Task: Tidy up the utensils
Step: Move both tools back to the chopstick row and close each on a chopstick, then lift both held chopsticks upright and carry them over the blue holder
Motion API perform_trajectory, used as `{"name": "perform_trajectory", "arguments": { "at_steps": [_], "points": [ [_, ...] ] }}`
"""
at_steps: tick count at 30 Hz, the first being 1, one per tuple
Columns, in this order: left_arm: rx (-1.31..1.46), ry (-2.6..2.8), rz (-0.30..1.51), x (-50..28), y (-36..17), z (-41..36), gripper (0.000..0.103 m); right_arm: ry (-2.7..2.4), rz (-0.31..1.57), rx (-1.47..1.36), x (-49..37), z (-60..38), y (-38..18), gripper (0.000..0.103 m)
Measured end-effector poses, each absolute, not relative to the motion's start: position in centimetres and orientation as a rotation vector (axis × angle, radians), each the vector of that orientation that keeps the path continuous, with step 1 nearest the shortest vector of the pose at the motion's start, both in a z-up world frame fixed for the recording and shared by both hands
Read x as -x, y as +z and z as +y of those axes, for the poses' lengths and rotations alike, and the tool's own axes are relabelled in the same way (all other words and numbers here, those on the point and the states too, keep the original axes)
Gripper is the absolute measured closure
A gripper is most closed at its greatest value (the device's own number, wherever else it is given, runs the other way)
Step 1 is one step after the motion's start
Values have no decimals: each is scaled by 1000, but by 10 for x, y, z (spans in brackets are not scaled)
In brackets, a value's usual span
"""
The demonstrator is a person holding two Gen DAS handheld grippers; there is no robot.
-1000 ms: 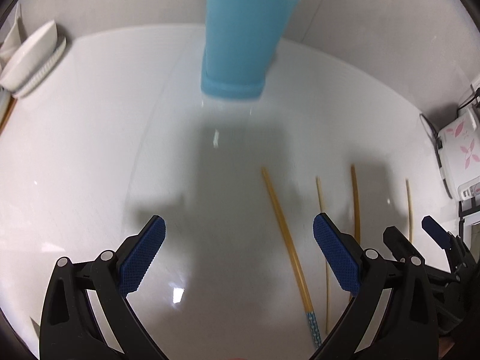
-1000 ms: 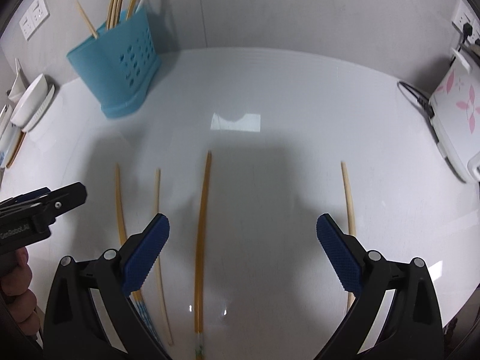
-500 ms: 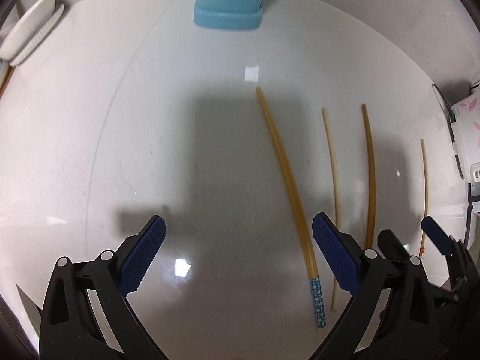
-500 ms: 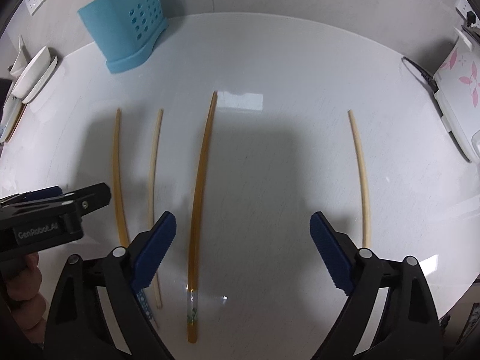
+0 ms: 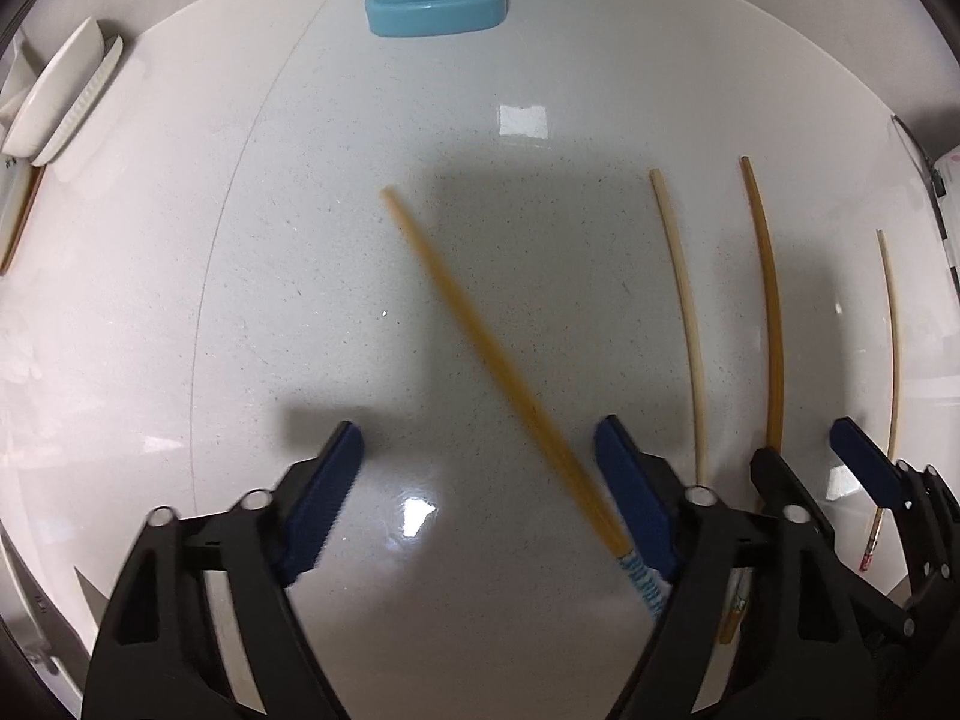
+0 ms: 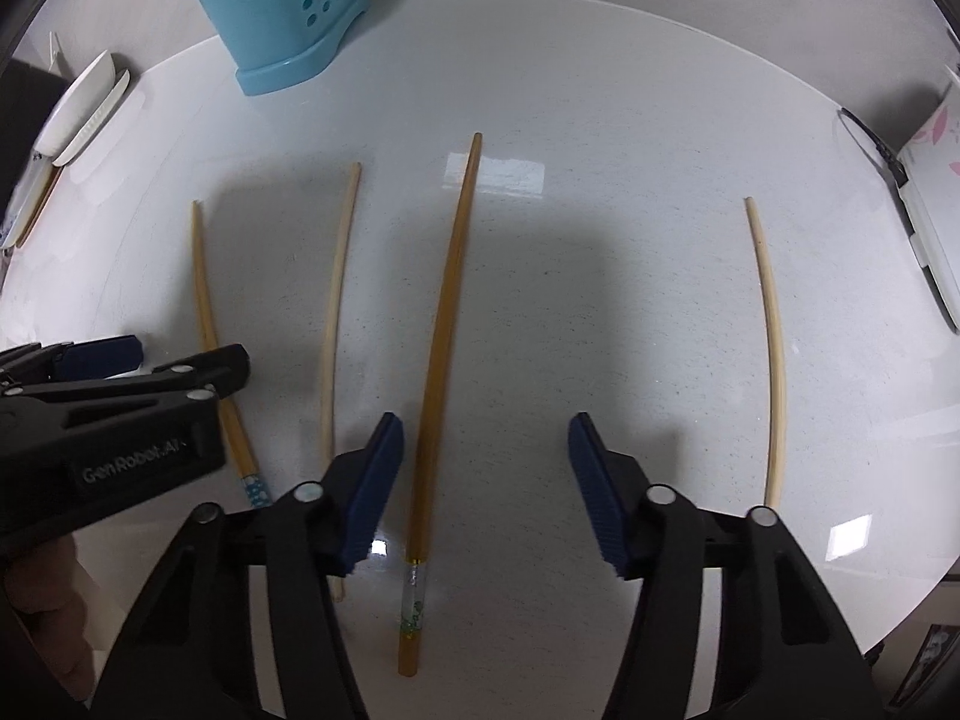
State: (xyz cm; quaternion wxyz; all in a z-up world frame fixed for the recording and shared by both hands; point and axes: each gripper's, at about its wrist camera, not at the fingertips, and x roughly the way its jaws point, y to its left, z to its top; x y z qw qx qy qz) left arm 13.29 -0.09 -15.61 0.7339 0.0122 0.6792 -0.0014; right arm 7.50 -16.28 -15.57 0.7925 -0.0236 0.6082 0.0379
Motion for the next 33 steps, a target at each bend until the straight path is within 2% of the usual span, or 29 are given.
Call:
{"name": "perform_trajectory", "arguments": {
  "at_steps": [1,3,6,8,9,10,11,14,33],
  "points": [
    [-29,-5,1495,-134,-155,0,37,83,1308,49,-75,-163,-156,55],
    [-38,-15,1492,-134,-154,2,40,84,1312,49,-76,-161,-155,58],
    [-49,-26,1488,-133,-153,5,51,87,1325,49,-78,-161,-154,70],
    [-56,-31,1484,-117,-157,-6,67,88,1339,46,-82,-160,-154,81],
    [-60,-32,1481,-116,-158,-7,72,83,1344,43,-82,-162,-154,84],
    [-68,-31,1477,-117,-157,-7,80,79,1349,37,-83,-162,-154,93],
    [-70,-31,1475,-115,-157,-8,86,73,1358,30,-85,-163,-154,97],
    [-76,-30,1466,-112,-156,-7,96,67,1364,13,-86,-164,-154,97],
    [-51,-62,1408,-108,-138,6,97,53,1323,-15,-86,-170,-143,97]
  ]
}}
